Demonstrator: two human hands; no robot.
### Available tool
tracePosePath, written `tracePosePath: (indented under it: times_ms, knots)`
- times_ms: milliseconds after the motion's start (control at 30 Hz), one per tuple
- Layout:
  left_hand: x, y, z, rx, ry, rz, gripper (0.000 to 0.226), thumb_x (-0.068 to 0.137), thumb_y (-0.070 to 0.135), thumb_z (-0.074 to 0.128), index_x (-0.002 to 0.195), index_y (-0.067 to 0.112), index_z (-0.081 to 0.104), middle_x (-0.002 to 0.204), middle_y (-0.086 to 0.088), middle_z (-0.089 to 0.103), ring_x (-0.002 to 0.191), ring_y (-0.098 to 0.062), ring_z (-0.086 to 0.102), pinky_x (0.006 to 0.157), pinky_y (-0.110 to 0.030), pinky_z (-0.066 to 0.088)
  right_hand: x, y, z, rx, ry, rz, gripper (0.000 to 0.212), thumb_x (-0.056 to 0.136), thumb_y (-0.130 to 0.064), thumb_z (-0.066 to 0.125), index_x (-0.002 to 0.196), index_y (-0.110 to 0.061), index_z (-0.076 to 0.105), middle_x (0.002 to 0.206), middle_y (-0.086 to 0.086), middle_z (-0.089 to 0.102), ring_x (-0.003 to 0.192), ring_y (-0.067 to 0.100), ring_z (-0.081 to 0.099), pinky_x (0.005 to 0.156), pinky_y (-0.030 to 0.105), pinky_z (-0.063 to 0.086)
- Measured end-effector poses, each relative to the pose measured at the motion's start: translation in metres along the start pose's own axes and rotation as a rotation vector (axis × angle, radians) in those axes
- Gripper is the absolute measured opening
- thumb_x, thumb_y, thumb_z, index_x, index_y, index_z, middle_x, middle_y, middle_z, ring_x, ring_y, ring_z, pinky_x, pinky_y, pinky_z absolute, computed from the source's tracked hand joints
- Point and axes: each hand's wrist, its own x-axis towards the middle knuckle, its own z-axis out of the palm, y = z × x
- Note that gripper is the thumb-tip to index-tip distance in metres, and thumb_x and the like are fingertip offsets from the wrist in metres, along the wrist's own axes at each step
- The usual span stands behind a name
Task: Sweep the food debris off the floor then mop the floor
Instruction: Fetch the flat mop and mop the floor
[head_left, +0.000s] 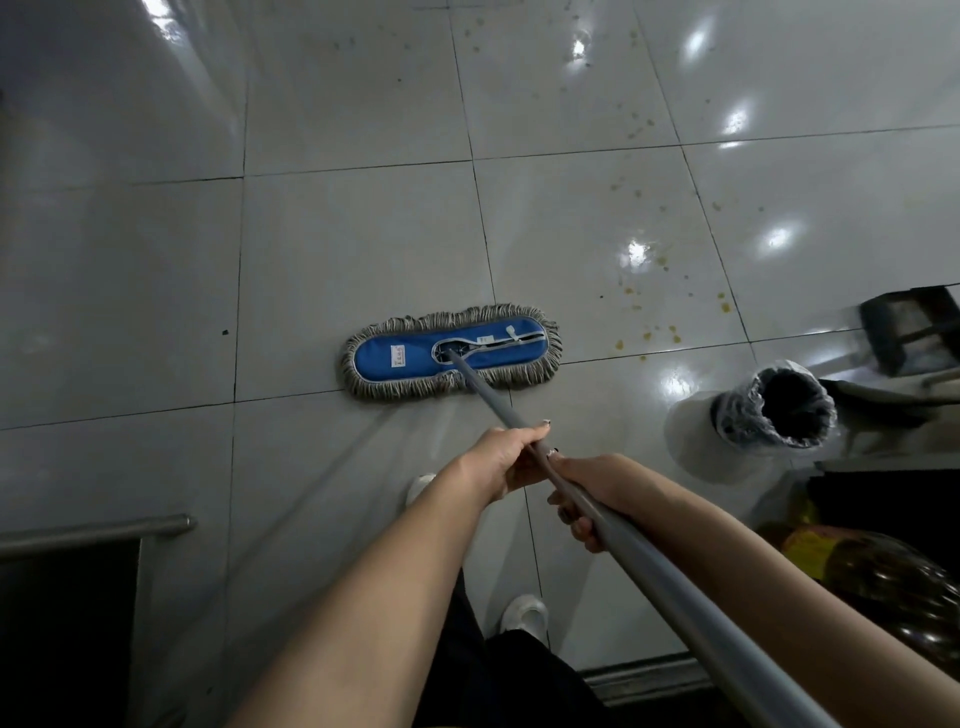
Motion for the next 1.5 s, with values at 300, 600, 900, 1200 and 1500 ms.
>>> tracePosePath:
  times_ms: [300,600,900,1200,1500]
  knots:
    - [0.037,0.086,-0.017,-0.055,0.111,0.080,0.020,0.084,0.018,0.069,0.079,0.007,0.053,0.055,-0.002,0.059,0.042,-0.010,0.061,0.044,-0.021,0.052,0.026,-0.094,0.012,0.045,0.023,-0.070,0.048,0.097,-0.046,0.042,0.073,-0.005,0.049,0.049,0.003,0.045,0.022,0.009,0.039,0.030,0.011,0.033]
    - [0.057,0.219,-0.061,0.042,0.029,0.048,0.025,0.089,0.026,0.062,0.074,0.007,0.055,0.045,0.002,0.061,0.042,-0.011,0.062,0.045,-0.020,0.052,0.058,-0.232,0.044,0.043,0.066,-0.116,0.048,0.099,-0.043,0.040,0.067,-0.006,0.045,0.057,0.006,0.040,0.019,0.009,0.036,0.029,0.009,0.031]
    - [0.070,0.317,-0.080,0.050,0.078,0.067,0.024,0.088,0.017,0.064,0.068,0.006,0.056,0.044,-0.003,0.059,0.049,-0.019,0.061,0.055,-0.028,0.056,0.072,-0.341,0.061,0.026,0.095,-0.100,0.049,0.099,-0.040,0.039,0.065,-0.005,0.044,0.056,0.007,0.040,0.018,0.010,0.036,0.029,0.009,0.033]
    - [0.120,0.413,-0.079,0.065,0.187,0.113,0.020,0.087,0.017,0.065,0.073,0.005,0.057,0.062,-0.007,0.059,0.057,-0.020,0.059,0.068,-0.034,0.057,0.092,-0.450,0.049,-0.039,0.097,-0.019,0.052,0.098,-0.044,0.037,0.061,-0.007,0.042,0.057,0.005,0.040,0.017,0.011,0.035,0.030,0.008,0.031]
    - [0.154,0.543,-0.075,0.008,0.221,0.111,0.014,0.089,0.015,0.062,0.086,0.002,0.057,0.066,-0.005,0.057,0.057,-0.015,0.058,0.044,-0.023,0.050,0.118,-0.584,0.033,-0.081,0.103,-0.025,0.050,0.098,-0.040,0.039,0.060,-0.007,0.043,0.056,0.006,0.041,0.017,0.012,0.036,0.031,0.009,0.032]
